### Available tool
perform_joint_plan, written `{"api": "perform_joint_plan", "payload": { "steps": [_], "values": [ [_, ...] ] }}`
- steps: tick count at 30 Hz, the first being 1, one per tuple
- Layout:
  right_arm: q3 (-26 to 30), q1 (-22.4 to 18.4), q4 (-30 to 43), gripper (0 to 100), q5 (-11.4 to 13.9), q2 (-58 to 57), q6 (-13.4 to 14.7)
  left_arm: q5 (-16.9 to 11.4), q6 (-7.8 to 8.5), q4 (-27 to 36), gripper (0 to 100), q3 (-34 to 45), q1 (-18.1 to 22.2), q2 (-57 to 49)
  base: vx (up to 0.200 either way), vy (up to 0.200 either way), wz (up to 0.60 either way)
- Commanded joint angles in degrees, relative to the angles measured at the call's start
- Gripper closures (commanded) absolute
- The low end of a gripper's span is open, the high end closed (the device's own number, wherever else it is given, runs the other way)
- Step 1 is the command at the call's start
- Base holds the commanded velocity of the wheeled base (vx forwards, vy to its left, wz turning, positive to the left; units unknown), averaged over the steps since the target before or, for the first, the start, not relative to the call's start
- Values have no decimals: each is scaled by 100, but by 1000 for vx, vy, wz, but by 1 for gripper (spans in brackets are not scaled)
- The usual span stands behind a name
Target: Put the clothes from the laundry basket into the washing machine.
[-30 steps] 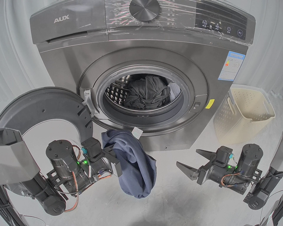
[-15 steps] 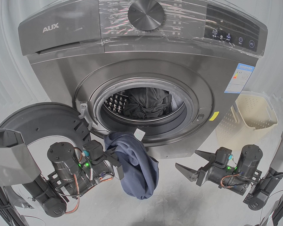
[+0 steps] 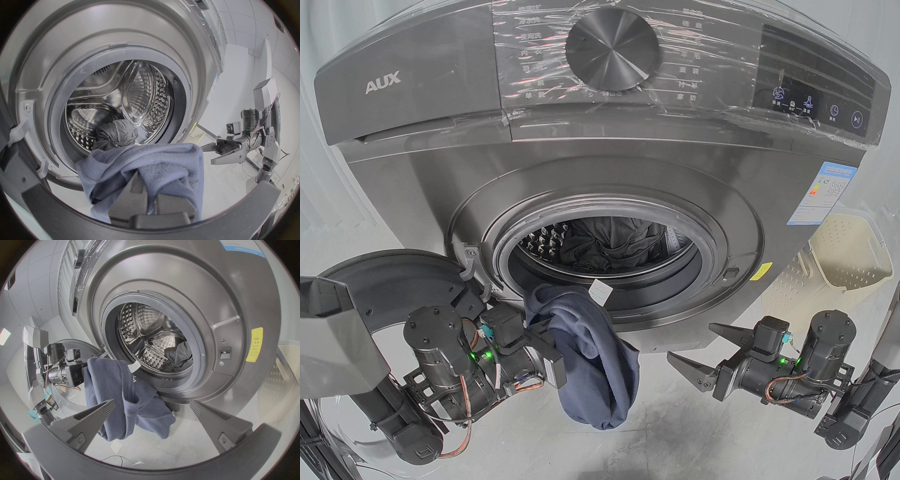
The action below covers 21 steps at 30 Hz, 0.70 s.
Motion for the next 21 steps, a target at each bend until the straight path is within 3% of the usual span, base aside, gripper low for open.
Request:
{"api": "perform_joint_plan", "payload": {
  "steps": [1, 12, 21],
  "values": [
    [-14, 23, -4, 0, 1, -12, 1, 0, -4, -17, 100, -2, -12, 21, 0, 0, 0],
    [30, 129, -4, 0, -7, -47, 10, 9, -12, -17, 100, -10, -47, 12, 0, 0, 0],
    [12, 375, -4, 0, -86, -346, 1, 18, -92, 1, 100, -344, -504, 170, 0, 0, 0]
  ]
}}
